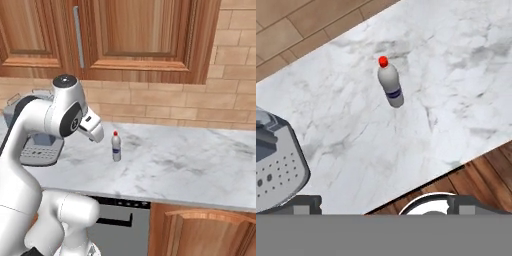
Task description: Place the drinks on the dining counter in a tight cluster.
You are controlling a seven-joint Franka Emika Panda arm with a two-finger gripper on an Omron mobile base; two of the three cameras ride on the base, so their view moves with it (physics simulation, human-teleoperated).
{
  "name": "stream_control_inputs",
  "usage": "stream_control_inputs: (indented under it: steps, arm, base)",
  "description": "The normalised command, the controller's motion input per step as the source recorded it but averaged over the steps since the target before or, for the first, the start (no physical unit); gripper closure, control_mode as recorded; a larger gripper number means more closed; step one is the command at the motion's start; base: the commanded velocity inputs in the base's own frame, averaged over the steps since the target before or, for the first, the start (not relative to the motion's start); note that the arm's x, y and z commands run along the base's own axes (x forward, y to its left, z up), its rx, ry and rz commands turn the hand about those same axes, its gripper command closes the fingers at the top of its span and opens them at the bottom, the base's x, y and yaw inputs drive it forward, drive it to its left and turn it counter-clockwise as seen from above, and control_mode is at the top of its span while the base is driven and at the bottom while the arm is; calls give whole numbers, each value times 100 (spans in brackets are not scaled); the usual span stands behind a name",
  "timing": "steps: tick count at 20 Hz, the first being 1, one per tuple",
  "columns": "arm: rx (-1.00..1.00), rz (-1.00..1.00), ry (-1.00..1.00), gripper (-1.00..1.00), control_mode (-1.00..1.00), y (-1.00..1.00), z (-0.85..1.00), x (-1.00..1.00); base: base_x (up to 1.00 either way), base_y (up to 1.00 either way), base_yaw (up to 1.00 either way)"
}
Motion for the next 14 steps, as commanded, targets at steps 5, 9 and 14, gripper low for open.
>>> stream_control_inputs:
  steps: [5,9,14]
  arm:
    - [0,0,0,-100,100,0,0,0]
    - [0,0,0,-100,100,0,0,0]
    - [0,0,0,-100,100,0,0,0]
  base:
    - [56,-14,3]
    - [43,-55,1]
    - [17,-36,0]
